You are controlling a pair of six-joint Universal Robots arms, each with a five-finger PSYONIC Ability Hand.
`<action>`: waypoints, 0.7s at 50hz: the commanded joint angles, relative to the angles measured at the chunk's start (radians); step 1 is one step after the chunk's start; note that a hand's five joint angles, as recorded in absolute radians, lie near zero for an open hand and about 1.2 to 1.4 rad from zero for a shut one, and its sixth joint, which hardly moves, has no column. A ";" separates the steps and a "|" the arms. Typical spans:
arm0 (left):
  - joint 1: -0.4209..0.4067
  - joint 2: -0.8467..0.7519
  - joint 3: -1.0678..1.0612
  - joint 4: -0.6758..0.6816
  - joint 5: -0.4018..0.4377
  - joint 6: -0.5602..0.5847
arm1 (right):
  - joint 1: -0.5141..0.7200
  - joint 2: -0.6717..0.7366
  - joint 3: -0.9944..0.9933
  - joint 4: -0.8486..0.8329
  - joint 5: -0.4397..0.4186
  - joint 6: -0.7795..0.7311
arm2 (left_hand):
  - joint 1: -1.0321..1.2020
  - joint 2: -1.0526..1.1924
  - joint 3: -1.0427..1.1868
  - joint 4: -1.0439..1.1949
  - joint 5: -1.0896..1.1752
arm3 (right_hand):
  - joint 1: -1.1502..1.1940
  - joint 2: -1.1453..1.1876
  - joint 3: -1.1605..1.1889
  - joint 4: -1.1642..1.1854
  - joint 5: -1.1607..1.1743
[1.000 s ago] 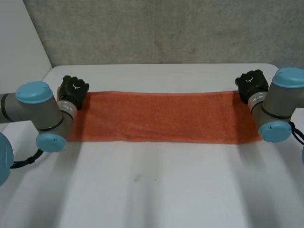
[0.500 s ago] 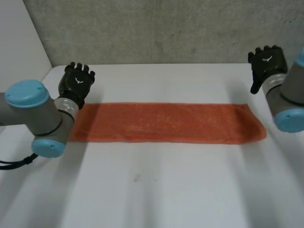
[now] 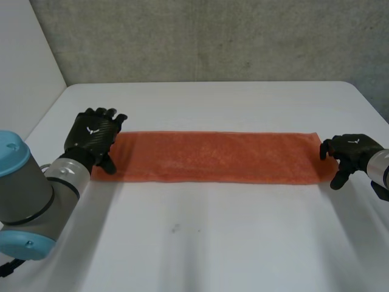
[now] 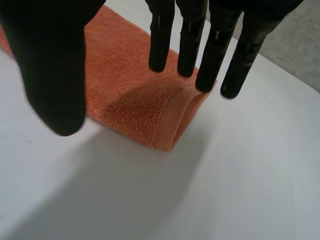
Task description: Fold the laundry
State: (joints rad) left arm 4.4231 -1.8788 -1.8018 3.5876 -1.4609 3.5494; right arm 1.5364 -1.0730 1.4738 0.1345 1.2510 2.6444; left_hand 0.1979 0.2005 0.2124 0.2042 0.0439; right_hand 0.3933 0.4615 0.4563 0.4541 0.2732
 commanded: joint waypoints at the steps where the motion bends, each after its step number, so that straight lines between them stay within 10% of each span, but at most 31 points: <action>1: 0.001 -0.013 -0.005 0.005 0.001 0.002 | -0.027 0.079 0.026 -0.177 -0.053 0.000 | -0.023 -0.026 -0.038 -0.030 -0.044 | 0.382 0.313 0.319 0.321 0.327; 13: -0.002 -0.013 -0.011 0.005 0.001 0.002 | -0.041 0.137 0.007 -0.214 -0.056 -0.008 | -0.023 -0.026 -0.038 -0.030 -0.044 | 0.396 0.328 0.333 0.335 0.342; 21: -0.002 -0.014 -0.013 0.005 0.001 0.002 | -0.047 0.159 -0.015 -0.233 -0.039 -0.009 | -0.023 -0.025 -0.037 -0.029 -0.043 | 1.003 0.935 0.940 0.942 0.949; 35: -0.001 -0.002 -0.034 0.008 0.001 0.002 | -0.239 0.131 -0.116 -0.260 0.153 -0.184 | -0.023 -0.026 -0.038 -0.030 -0.044 | 1.003 0.935 0.940 0.942 0.949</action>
State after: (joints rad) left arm 4.4213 -1.8857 -1.8316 3.5956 -1.4601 3.5512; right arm 1.4032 -0.9360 1.4299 -0.1205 1.3162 2.5942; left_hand 0.1975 0.2005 0.2124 0.2042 0.0439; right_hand 0.9443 1.1689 1.1774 1.1883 0.9660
